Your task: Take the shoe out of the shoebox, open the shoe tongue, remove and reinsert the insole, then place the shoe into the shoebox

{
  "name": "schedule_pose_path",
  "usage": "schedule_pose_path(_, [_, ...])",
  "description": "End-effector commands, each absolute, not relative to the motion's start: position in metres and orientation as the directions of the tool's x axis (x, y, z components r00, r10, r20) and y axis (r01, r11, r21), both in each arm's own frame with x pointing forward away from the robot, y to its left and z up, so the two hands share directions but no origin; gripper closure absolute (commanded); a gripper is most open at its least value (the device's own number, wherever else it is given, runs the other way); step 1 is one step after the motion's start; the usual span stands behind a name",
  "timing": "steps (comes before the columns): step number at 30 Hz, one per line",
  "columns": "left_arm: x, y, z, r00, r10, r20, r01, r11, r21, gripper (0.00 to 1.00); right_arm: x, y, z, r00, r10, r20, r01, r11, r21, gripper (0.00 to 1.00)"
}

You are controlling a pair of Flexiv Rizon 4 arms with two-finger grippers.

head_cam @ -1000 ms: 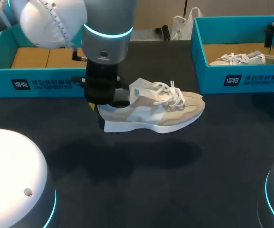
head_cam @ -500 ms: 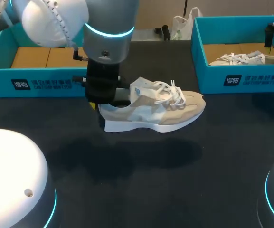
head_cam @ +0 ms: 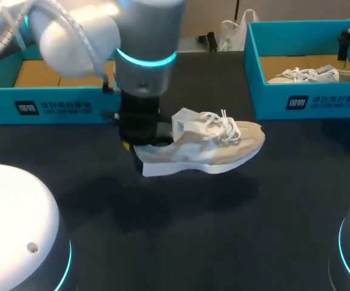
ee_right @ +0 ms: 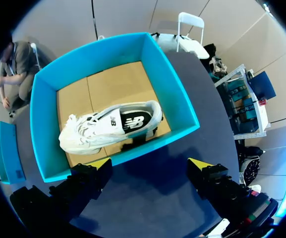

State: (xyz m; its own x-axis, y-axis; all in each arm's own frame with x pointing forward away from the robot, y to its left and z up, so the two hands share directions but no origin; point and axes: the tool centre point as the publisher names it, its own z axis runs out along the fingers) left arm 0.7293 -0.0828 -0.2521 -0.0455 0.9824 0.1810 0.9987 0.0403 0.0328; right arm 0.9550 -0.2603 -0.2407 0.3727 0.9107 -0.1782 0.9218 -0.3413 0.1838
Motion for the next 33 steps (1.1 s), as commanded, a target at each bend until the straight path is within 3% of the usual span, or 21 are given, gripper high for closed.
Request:
schedule_pose_path(1, [0.729, -0.098, -0.280, -0.054, 0.979, 0.198, 0.998, 0.048, 0.035, 1.00, 0.955, -0.261, -0.241, 0.373, 0.911, -0.177, 0.922, -0.341, 0.185, 0.00])
schedule_pose_path(13, [0.737, -0.110, -0.340, -0.078, 0.964, 0.253, 0.997, 0.071, 0.037, 1.00, 0.955, -0.261, -0.241, 0.373, 0.911, -0.177, 0.922, -0.341, 0.185, 0.00])
schedule_pose_path(33, [0.742, -0.110, -0.387, -0.070, 0.961, 0.268, 0.998, 0.065, 0.027, 1.00, 0.955, -0.261, -0.241, 0.373, 0.911, -0.177, 0.922, -0.341, 0.185, 0.00])
